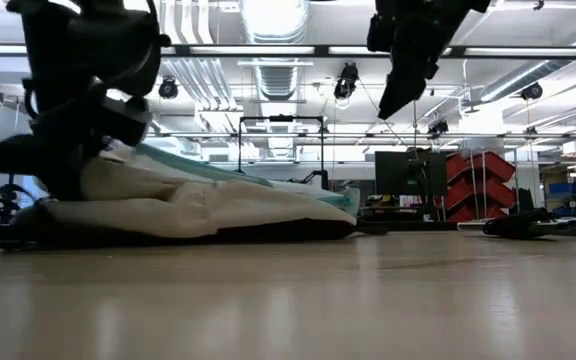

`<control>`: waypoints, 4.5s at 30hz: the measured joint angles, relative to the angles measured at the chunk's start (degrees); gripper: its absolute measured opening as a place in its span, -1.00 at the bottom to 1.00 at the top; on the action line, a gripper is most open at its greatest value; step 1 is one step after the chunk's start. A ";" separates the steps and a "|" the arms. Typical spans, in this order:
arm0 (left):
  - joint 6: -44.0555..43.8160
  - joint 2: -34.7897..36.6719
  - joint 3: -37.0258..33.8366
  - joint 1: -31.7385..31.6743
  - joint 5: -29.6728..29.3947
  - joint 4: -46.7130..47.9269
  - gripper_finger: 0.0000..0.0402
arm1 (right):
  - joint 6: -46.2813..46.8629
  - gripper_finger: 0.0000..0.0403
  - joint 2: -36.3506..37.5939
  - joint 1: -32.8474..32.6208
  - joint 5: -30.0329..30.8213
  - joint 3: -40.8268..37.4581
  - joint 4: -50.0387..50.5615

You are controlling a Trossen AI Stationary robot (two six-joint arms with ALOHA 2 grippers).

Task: Unpack backpack
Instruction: Put the green zip bag into the white backpack

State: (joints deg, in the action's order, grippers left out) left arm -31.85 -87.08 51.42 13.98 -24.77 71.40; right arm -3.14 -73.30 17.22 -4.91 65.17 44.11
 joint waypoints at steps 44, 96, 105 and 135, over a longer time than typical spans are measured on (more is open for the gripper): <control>0.32 13.14 22.14 15.90 -49.63 3.43 -0.99 | -3.36 -0.74 -46.60 -10.43 -6.55 13.20 -64.76; 19.55 14.05 8.89 18.56 -40.88 -34.01 -0.99 | -15.41 -0.15 -12.42 -12.03 -1.34 -12.39 -44.85; 26.28 13.97 4.66 15.46 -41.85 -46.98 -0.99 | -4.89 -0.21 -4.27 -20.62 -10.77 -21.12 -45.70; 28.30 10.35 4.26 15.10 -36.00 -65.59 -0.99 | -15.90 -0.41 -27.60 -24.25 7.50 -9.03 -59.16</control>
State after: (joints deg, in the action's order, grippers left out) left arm -3.55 -76.73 55.68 29.08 -60.77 5.81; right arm -19.04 -100.90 -7.03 2.59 56.14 -15.06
